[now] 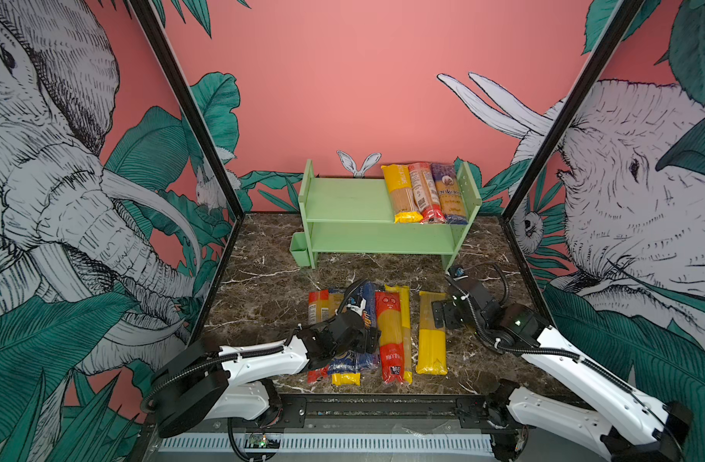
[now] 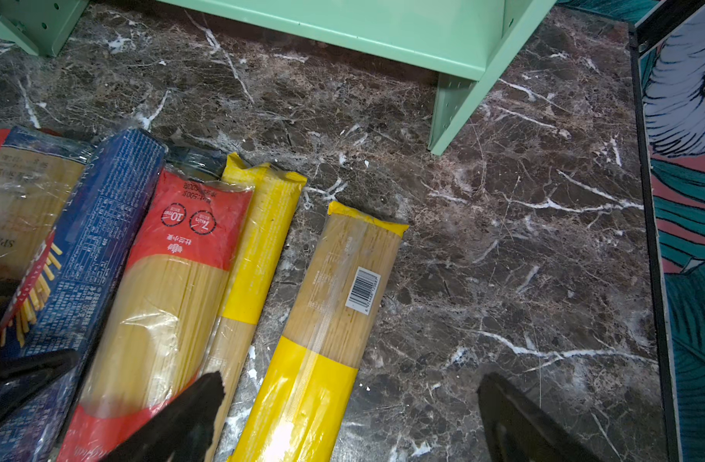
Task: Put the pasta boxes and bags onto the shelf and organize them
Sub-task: 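Lower the left gripper onto the blue Barilla pack among the table packs, then close the left gripper on the blue Barilla pack's end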
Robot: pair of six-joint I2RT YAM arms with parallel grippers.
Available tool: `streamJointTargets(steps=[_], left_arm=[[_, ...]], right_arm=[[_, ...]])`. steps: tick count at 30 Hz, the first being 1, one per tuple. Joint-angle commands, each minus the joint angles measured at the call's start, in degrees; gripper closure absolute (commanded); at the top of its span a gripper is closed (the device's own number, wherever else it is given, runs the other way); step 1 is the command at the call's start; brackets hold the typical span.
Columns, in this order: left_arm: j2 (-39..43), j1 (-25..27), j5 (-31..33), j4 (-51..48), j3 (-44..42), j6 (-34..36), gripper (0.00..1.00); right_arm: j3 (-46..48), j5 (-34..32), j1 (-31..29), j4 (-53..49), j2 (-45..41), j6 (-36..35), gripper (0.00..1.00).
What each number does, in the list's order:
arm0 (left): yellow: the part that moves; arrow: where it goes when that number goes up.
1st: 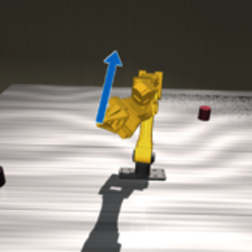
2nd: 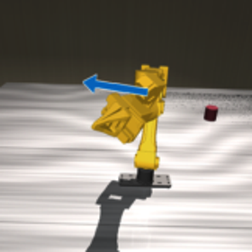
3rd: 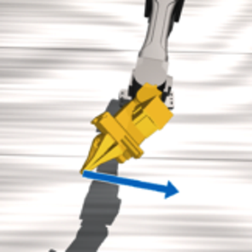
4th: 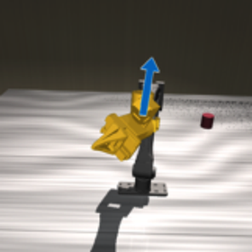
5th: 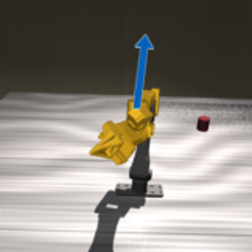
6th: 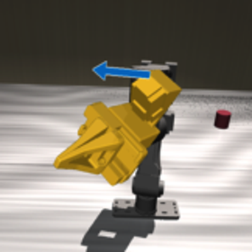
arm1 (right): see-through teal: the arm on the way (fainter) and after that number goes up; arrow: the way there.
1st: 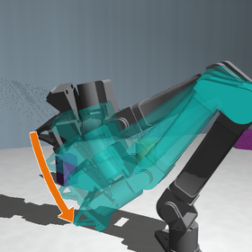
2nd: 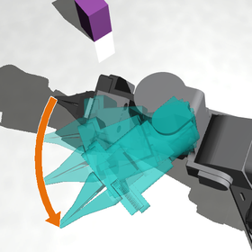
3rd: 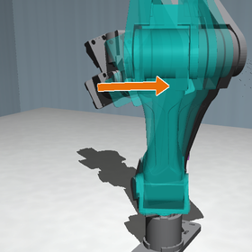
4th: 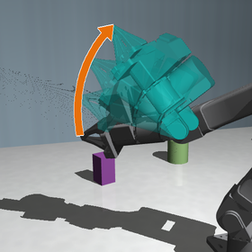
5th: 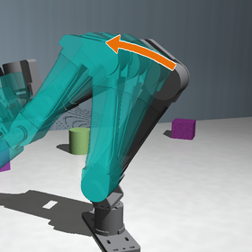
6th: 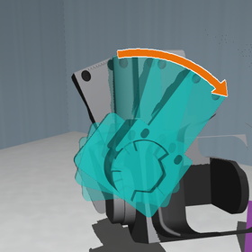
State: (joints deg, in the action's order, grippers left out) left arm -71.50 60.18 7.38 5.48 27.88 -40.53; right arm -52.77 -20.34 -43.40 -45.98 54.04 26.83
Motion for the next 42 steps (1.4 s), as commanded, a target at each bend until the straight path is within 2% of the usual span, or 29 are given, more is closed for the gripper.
streamJointTargets(steps=[1, 4, 12, 16, 22, 26, 29, 31, 35, 38, 39, 42], left_arm=[[-0.4, 0.3, -2.8, -3.6, -3.2, -2.4, 0.27], [0.5, 0.3, -2.5, -5.1, -2.7, -1.6, 0.39], [5.7, 0.3, -0.4, -11.1, 0.4, 0.8, 0.58], [8.6, 0.3, 0.8, -15.3, 3.4, 3.2, 0.61], [11.2, 0.3, 3.3, -19.3, 8.0, 6.3, 0.79], [11.3, 0.3, 3.4, -20.3, 9.3, 7.3, 0.81], [10.6, 0.3, 3.7, -20.4, 9.1, 7.4, 0.89], [10.0, 0.3, 3.5, -20.0, 8.7, 7.2, 0.88], [7.5, 0.3, 3.0, -19.3, 8.1, 7.0, 0.79], [4.7, 0.3, 1.6, -18.5, 7.7, 6.6, 0.76], [3.7, 0.3, 0.8, -17.8, 7.5, 6.5, 0.72], [0.8, 0.3, -1.5, -15.2, 6.8, 6.2, 0.51]], right_arm=[[-1.2, -0.6, -0.2, -1.1, -0.6, 1.0, 0.01], [-1.4, -0.5, -0.2, -1.1, -0.5, 0.9, 0.01], [-2.2, -0.8, -0.2, -2.1, -0.7, 1.2, 0.01], [-3.0, -1.0, -0.2, -2.6, -0.7, 1.2, 0.01], [-4.2, -1.1, -0.2, -2.8, -0.3, 1.0, 0.01], [-4.6, -1.2, -0.2, -3.3, -0.3, 1.0, 0.01], [-4.6, -1.5, -0.3, -3.5, -0.5, 1.0, 0.01], [-4.6, -1.6, -0.2, -3.7, -0.6, 1.0, 0.01], [-4.3, -1.8, -0.2, -3.8, -0.6, 1.1, 0.01], [-4.1, -1.8, -0.2, -3.8, -0.6, 1.2, 0.01], [-4.1, -1.8, -0.2, -3.9, -0.6, 1.2, 0.01], [-3.9, -2.1, -0.2, -4.0, -0.6, 1.1, 0.01]])
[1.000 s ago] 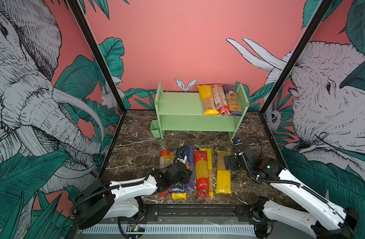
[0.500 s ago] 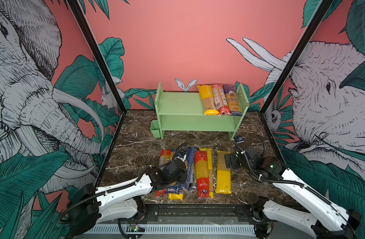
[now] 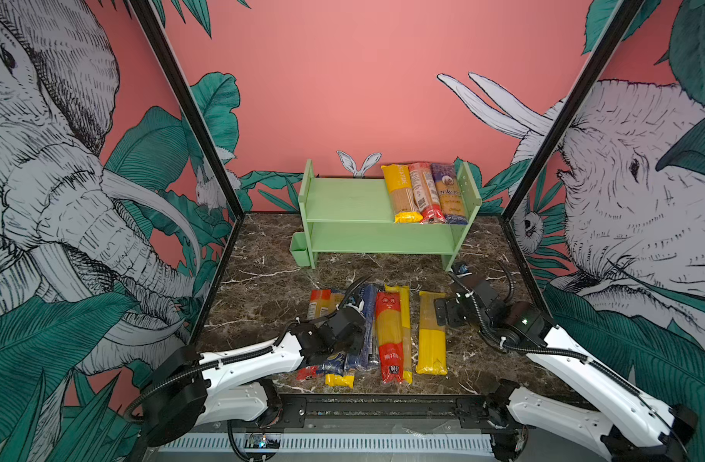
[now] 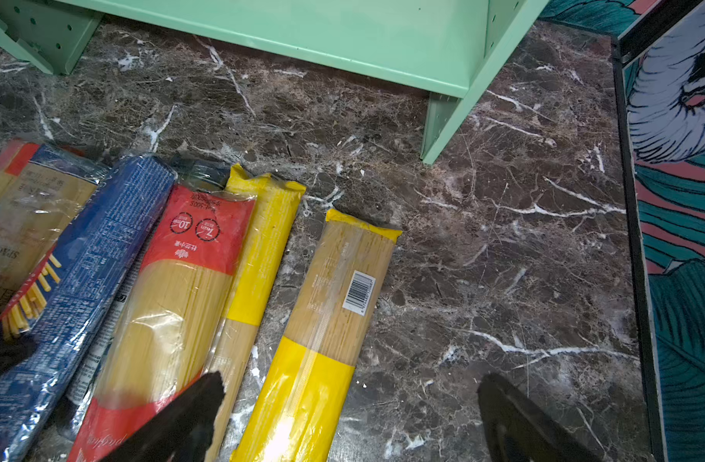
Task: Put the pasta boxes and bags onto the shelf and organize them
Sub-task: 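Close the left gripper on the blue Barilla pack's end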
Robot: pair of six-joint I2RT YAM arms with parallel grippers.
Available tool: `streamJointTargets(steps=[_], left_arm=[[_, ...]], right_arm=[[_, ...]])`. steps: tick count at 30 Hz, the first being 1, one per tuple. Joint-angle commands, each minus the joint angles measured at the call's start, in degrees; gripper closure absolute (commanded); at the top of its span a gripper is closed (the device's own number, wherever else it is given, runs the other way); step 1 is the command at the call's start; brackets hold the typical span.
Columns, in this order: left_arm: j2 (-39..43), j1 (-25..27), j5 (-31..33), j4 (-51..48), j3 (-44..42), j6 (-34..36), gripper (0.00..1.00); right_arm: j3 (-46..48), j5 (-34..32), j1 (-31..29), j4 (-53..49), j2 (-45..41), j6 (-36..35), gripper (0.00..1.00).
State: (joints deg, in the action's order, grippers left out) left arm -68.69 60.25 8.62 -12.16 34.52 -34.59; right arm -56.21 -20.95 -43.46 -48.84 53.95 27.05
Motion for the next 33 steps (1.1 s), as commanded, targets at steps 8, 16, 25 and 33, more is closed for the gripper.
streamJointTargets(steps=[8, 16, 25, 33], left_arm=[[-7.0, 0.2, -5.7, 5.7, -0.2, 0.0, 0.17], [-8.3, 0.2, -8.2, 9.5, -1.8, -1.4, 0.31], [-7.0, 0.2, -8.1, 7.6, -0.7, -0.9, 0.87], [-1.4, 0.2, -5.6, 1.3, 1.3, 0.8, 1.00]], right_arm=[[0.0, -1.7, -0.1, -1.2, -0.6, 0.6, 0.01], [-0.2, -1.7, 0.0, -0.9, -0.2, 0.4, 0.01], [-0.8, -1.8, -0.1, -1.8, -0.8, 0.4, 0.01], [-1.3, -1.6, 0.0, -1.6, -0.9, 0.4, 0.01]])
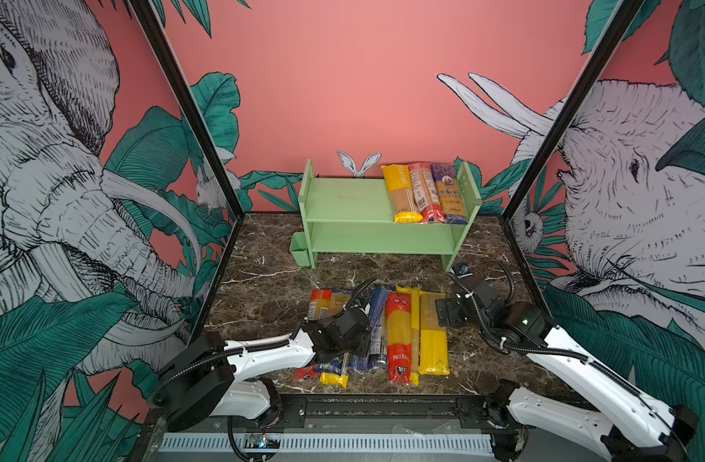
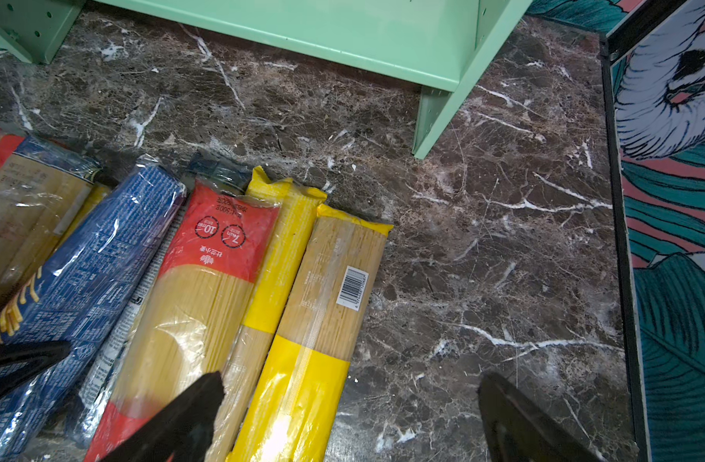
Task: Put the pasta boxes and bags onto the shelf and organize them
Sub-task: 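Close the left gripper on the blue Barilla pack's end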
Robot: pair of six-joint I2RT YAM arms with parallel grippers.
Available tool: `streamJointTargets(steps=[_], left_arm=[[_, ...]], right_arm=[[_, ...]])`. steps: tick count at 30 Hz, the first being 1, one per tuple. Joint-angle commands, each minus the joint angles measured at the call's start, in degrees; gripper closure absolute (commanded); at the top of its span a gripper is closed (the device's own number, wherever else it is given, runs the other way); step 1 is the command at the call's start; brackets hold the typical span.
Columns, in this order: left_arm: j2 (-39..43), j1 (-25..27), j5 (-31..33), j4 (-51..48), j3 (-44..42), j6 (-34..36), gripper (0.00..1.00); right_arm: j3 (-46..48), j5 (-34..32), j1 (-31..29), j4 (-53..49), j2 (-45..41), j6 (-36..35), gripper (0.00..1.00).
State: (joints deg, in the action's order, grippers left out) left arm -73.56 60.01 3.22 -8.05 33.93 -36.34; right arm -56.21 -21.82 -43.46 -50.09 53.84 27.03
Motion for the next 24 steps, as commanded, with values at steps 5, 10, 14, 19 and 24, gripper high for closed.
streamJointTargets(steps=[5, 10, 14, 19, 24], left_arm=[[5.8, 0.5, 0.4, -4.2, 2.3, 3.0, 1.00], [7.7, 0.5, 0.9, -6.2, 3.7, 3.7, 1.00], [9.4, 0.5, 1.8, -8.4, 5.1, 4.5, 1.00], [12.2, 0.5, 3.1, -10.3, 6.2, 5.2, 1.00], [15.1, 0.5, 4.5, -12.6, 7.9, 6.1, 1.00]], right_arm=[[-1.6, -0.6, -0.1, -0.4, -0.8, 0.3, 0.01], [-1.9, -0.7, -0.1, -0.5, -0.9, 0.4, 0.01], [-2.1, -0.5, -0.1, -0.5, -1.2, 0.4, 0.01], [-2.4, -0.1, -0.1, -0.7, -1.7, 0.5, 0.01], [-3.0, -0.1, -0.1, -1.1, -2.1, 0.5, 0.01]])
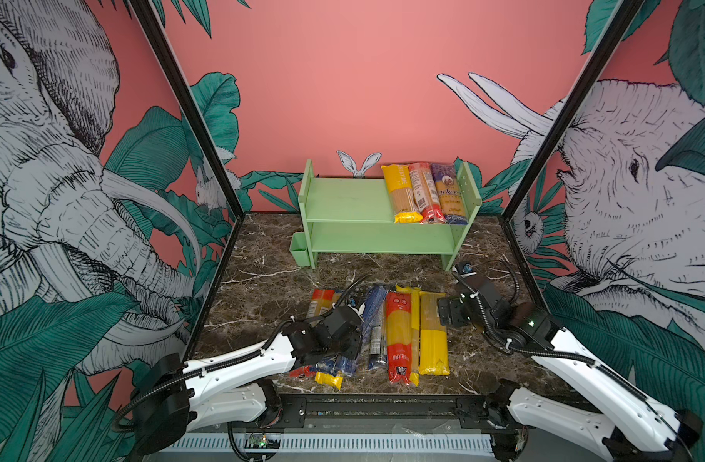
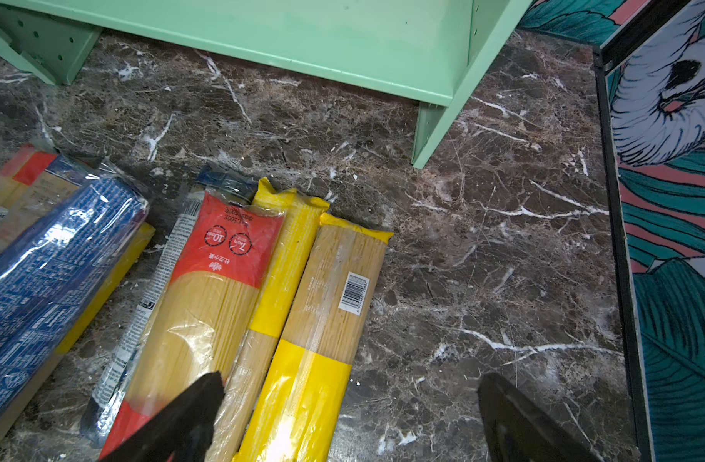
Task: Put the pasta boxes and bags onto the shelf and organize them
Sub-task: 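Close the left gripper on the blue Barilla pack's end, then lift the Barilla pack with the left gripper and carry it to the shelf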
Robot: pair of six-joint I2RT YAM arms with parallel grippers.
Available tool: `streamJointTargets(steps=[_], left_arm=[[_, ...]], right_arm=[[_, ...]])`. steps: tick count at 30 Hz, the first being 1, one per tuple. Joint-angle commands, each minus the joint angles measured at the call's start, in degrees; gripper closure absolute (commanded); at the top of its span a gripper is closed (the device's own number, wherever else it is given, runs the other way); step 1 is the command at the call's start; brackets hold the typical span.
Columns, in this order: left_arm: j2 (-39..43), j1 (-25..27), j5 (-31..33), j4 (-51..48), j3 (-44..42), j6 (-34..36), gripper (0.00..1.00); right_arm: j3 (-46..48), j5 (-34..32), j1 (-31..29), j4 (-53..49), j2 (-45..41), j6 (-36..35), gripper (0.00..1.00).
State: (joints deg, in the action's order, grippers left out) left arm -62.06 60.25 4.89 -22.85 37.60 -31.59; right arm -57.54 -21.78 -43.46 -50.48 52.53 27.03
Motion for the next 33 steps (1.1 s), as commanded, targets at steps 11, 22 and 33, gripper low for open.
streamJointTargets(steps=[11, 22, 33], left_arm=[[11.0, 0.2, 7.8, -4.8, 8.2, 3.0, 1.00], [11.8, 0.2, 12.3, -13.0, 24.6, 7.9, 1.00], [-3.7, -3.1, 17.7, -17.8, 53.7, 16.1, 1.00]], right_arm=[[-2.7, 0.0, -0.1, -1.5, -1.6, 0.7, 0.01], [-6.3, 0.2, -0.1, -2.1, -1.2, 0.3, 0.01], [-12.3, 1.5, -0.1, -2.1, 1.7, -1.2, 0.01]])
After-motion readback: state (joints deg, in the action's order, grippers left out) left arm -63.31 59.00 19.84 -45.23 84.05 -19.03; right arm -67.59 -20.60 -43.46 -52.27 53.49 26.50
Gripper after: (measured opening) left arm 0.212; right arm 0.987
